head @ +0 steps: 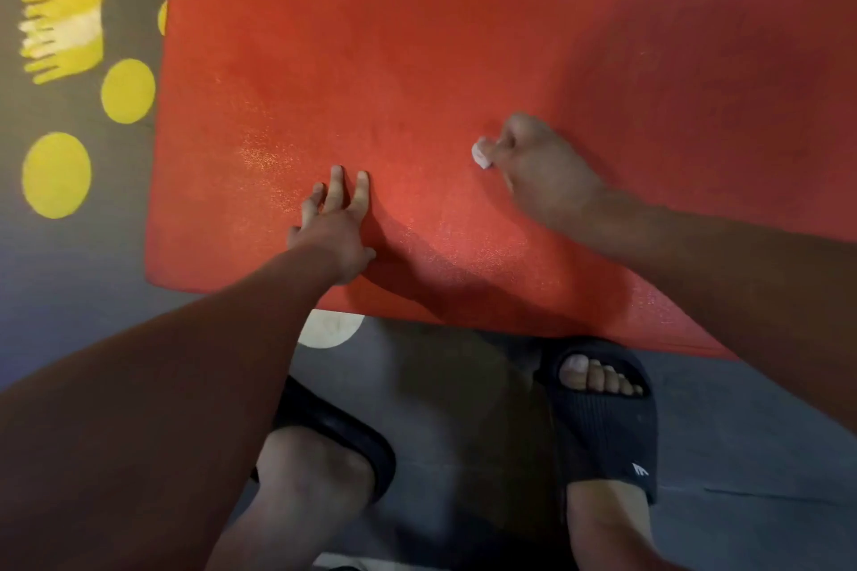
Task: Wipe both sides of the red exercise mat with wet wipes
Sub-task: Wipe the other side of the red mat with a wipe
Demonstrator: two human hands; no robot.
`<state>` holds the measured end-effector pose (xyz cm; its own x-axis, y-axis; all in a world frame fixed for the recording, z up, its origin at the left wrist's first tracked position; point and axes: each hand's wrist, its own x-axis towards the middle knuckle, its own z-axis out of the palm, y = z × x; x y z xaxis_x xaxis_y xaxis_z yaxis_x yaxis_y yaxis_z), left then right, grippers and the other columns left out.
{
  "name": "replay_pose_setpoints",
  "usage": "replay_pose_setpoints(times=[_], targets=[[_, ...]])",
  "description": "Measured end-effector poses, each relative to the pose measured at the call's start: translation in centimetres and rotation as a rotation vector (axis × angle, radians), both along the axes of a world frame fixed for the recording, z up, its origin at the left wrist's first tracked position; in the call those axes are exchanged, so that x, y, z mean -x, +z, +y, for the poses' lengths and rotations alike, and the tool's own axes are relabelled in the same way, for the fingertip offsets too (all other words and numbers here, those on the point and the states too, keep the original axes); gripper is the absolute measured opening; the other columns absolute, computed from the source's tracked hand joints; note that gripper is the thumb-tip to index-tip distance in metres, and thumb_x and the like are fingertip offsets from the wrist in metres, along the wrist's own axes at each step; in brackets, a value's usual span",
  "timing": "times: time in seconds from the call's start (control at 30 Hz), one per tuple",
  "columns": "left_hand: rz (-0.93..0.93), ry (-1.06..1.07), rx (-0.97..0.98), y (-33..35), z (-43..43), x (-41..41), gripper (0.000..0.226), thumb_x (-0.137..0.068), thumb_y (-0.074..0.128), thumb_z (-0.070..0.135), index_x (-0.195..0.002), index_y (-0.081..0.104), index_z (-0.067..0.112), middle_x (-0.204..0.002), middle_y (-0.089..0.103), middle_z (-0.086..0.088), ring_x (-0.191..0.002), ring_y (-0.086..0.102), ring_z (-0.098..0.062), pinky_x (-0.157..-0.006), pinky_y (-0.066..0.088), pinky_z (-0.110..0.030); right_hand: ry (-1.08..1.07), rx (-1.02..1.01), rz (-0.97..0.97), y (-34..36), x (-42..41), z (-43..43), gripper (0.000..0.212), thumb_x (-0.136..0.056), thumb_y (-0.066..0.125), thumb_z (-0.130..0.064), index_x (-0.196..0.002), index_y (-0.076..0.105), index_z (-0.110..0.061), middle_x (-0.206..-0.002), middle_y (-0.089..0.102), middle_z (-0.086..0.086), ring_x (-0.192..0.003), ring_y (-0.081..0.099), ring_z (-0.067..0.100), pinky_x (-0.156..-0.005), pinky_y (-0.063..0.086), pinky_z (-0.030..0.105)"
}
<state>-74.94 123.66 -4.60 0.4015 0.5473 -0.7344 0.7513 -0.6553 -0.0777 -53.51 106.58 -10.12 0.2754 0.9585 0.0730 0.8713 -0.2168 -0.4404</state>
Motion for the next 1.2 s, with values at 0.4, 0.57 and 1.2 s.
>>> replay_pose_setpoints(times=[0.4,0.57,1.2], targets=[[-0.082,-0.019,0.038,0.3,0.9,0.6,0.108,-0.089,0.074,0.036,-0.162,-0.005,0.032,-0.169,-0.018,0.003,-0.154,-0.005,-0.034,-0.122,0.021,-0.055,0.284,0.071,0.075,1.2,3.4,-3.1,0.024,-0.104,0.042,-0.040,-0.109,0.059,-0.023,-0.095,0.053,-0.003,-0.084,0.052,0.014,-0.072,0.041,0.024],[-0.123,0.046,-0.017,1.5,1.5,3.7,0.092,-0.090,0.069,0.044,-0.161,0.017,0.020,-0.167,0.008,-0.009,-0.148,0.012,-0.042,-0.120,0.016,-0.042,0.164,0.099,0.018,1.2,6.8,-2.0,0.022,-0.096,0.050,-0.019,-0.115,0.060,-0.015,-0.092,0.050,0.004,-0.079,0.054,0.026,-0.065,0.040,0.031],[-0.009,0.345,-0.040,-0.8,4.6,8.1,0.097,-0.100,0.060,0.039,-0.161,-0.014,0.028,-0.164,-0.025,-0.019,-0.148,-0.008,-0.057,-0.121,0.010,-0.056,0.673,0.032,0.080,1.3,13.6,-0.3,0.027,-0.104,0.039,-0.044,-0.100,0.056,-0.023,-0.098,0.056,-0.005,-0.090,0.049,0.012,-0.082,0.042,0.029]])
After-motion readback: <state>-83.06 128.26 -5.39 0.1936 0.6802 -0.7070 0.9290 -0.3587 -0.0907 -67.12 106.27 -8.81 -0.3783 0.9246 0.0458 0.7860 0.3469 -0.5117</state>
